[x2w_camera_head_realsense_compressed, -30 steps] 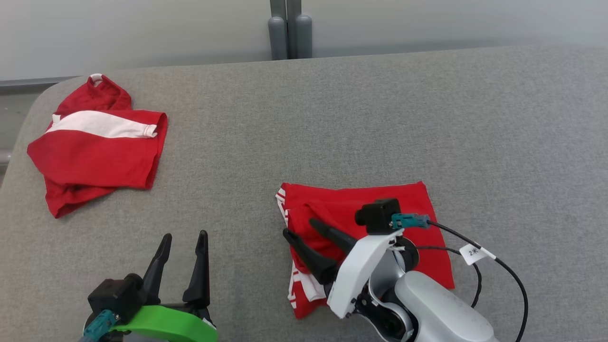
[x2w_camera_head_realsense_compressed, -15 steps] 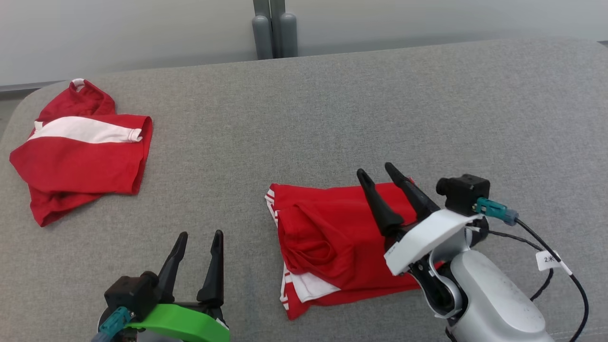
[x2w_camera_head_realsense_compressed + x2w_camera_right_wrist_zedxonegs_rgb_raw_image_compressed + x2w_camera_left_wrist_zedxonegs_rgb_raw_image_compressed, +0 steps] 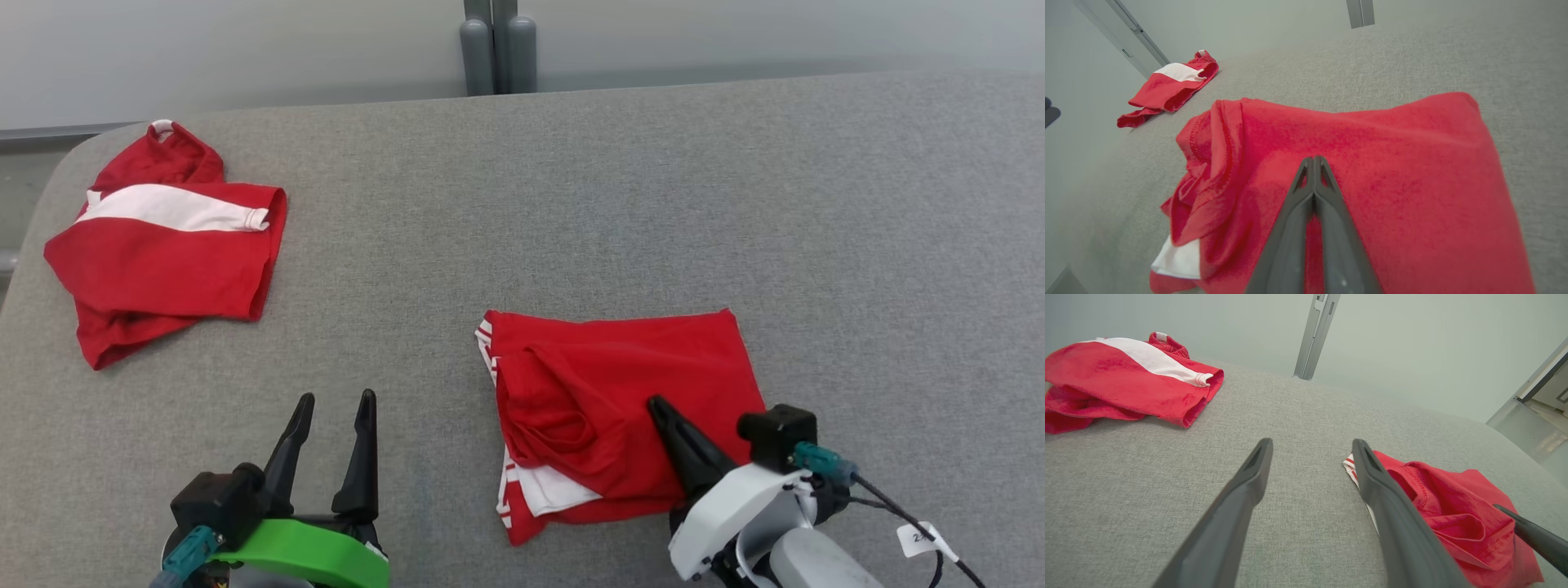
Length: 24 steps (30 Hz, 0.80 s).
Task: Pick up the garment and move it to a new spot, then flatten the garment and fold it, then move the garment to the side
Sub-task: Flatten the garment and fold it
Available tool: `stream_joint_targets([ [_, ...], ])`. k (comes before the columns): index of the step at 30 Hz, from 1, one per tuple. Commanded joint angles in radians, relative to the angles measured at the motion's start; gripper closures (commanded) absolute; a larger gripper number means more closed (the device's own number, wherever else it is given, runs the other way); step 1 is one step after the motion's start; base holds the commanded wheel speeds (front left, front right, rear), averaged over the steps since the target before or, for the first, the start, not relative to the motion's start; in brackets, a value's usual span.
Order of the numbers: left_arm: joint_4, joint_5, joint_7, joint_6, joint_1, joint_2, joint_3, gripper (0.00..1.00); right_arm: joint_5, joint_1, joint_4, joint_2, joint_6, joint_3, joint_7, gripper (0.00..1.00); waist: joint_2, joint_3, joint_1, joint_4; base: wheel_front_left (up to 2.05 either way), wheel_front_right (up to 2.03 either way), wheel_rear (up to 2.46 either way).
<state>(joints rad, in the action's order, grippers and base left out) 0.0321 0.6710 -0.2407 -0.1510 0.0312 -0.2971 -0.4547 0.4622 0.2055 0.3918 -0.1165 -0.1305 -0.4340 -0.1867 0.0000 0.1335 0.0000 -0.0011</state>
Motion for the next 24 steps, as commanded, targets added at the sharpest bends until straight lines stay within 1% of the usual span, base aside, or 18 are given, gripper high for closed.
stream_joint_targets([
  [1, -0.002, -0.001, -0.005, -0.003, 0.011, -0.003, 0.002, 0.00, 0.000, -0.014, 0.018, 0.006, 0.000, -0.016, -0.007, 1.00, 0.0000, 0.004, 0.0000, 0.015, 0.00, 0.00, 0.00],
  [7, 0.000, 0.000, -0.007, -0.006, 0.016, -0.005, 0.009, 0.00, 0.006, 0.038, 0.102, 0.031, 0.000, -0.104, -0.021, 1.00, 0.0000, 0.011, 0.0000, 0.047, 0.00, 0.00, 0.00],
  [14, -0.001, 0.002, -0.008, -0.006, 0.017, -0.006, 0.013, 0.00, 0.038, 0.113, 0.184, 0.056, 0.000, -0.258, -0.036, 1.00, 0.0000, 0.008, 0.0000, 0.084, 0.00, 0.00, 0.00],
  [21, -0.002, 0.006, -0.010, -0.009, 0.007, -0.008, 0.014, 0.00, 0.055, 0.173, 0.274, 0.061, 0.000, -0.392, -0.028, 1.00, 0.0000, 0.003, 0.0000, 0.106, 0.00, 0.00, 0.00],
  [24, -0.001, 0.007, -0.011, -0.010, 0.002, -0.008, 0.014, 0.00, 0.071, 0.188, 0.296, 0.061, 0.000, -0.416, -0.041, 1.00, 0.0000, 0.000, 0.0000, 0.106, 0.00, 0.00, 0.00],
])
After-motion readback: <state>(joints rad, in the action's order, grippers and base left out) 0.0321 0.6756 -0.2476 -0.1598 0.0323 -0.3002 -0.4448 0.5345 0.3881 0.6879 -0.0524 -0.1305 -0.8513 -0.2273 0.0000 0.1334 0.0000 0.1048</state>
